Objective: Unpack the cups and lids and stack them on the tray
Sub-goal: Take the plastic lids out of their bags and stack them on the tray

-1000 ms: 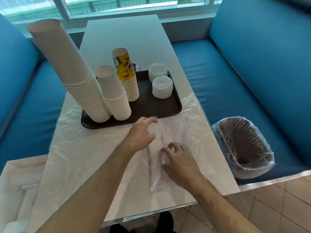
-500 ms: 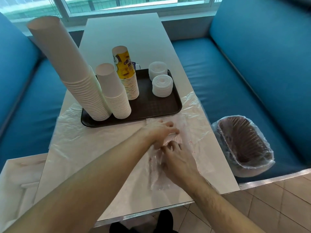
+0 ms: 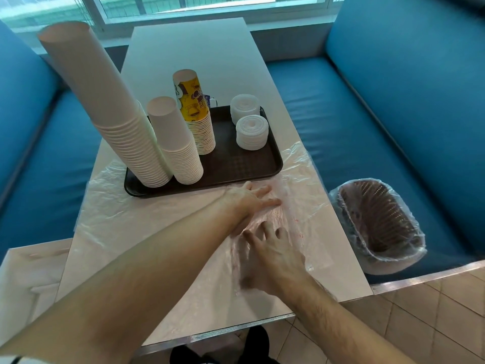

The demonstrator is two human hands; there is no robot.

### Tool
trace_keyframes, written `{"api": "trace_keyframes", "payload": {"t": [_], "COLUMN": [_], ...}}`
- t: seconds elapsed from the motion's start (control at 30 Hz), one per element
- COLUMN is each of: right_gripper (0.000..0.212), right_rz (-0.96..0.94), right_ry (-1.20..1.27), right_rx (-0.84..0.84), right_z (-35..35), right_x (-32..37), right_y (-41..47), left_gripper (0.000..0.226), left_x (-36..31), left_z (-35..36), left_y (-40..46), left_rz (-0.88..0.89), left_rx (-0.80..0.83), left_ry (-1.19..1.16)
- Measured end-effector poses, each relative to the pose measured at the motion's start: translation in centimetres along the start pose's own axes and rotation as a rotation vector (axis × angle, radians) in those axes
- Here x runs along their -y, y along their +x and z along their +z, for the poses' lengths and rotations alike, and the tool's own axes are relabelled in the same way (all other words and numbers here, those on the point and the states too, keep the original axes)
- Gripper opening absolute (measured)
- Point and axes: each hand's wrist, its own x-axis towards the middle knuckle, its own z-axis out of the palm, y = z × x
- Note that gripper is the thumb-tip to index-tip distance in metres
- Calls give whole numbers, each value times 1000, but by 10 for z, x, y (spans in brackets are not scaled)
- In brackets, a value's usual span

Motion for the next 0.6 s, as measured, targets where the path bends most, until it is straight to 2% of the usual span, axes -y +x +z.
{"api": "trace_keyframes", "payload": {"t": [0.17, 0.33, 0.5, 0.6], "right_gripper": [110, 113, 112, 112], "right_rz": [49, 46, 31, 26], "right_ry": [-16, 9, 6, -32], "right_rx": [41, 54, 76, 90], "right_z": [20, 19, 11, 3], "right_x": [-1, -2, 0, 1], "right_y": [7, 4, -1, -2], "left_gripper": [147, 145, 133, 109], "left_x": [-2, -3, 0, 3], "left_z": [1, -6, -7, -5], "left_y": [-1, -3, -9, -21], "left_rz": [-9, -5, 34, 69], "left_rx": [-11, 27, 11, -101], "left_ry": [-11, -32, -135, -218]}}
